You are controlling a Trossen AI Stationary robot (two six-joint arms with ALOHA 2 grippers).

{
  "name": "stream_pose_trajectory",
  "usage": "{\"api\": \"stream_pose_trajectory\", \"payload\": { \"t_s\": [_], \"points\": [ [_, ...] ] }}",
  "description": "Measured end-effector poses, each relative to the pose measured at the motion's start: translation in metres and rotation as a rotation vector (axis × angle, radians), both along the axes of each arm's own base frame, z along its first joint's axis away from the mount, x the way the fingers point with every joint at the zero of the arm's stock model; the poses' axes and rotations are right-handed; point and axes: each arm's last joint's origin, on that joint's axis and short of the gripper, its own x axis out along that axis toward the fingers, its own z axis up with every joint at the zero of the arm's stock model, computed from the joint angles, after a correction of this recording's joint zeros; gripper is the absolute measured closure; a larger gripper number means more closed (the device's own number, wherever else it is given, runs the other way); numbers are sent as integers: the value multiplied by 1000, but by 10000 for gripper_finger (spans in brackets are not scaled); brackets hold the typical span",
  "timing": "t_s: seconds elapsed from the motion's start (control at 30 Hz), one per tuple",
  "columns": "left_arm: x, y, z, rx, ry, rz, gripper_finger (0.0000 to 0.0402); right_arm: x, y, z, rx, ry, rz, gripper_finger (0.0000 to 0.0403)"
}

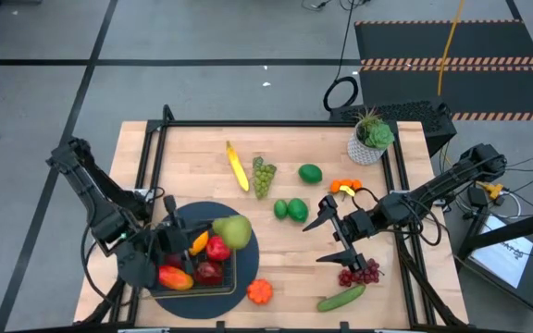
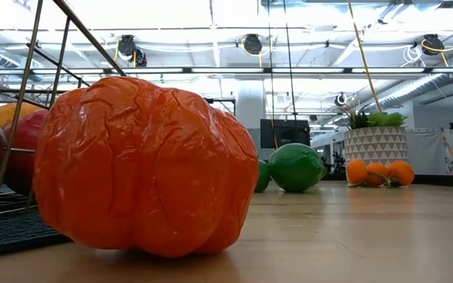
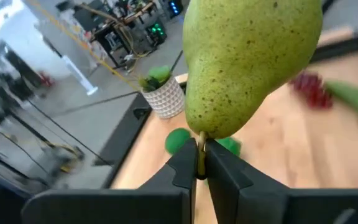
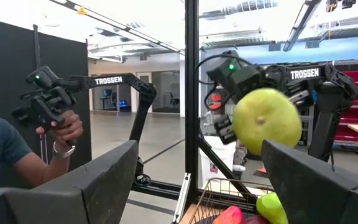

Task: Build produce basket
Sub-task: Put the pear into the gold wire basket

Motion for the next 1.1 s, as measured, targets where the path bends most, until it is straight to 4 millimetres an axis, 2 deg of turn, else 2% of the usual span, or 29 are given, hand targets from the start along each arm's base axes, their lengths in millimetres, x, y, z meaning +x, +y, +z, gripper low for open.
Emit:
{"api": "stream_pose_trajectory", "payload": {
  "t_s": [0.23,0.4,0.5,0.73,1.1],
  "points": [
    [2,-2,7,-282,-121,28,392,0,0,0,3,2,1,67],
    [4,-5,11,-417,-171,9,370,0,0,0,7,3,2,67],
    [3,-7,13,-418,-174,-11,368,0,0,0,7,3,2,67],
    [3,-11,11,-349,-77,-142,392,0,0,0,5,7,2,67],
    [-10,-9,-6,-316,166,-259,393,1,0,-3,12,34,6,67]
  ]
}}
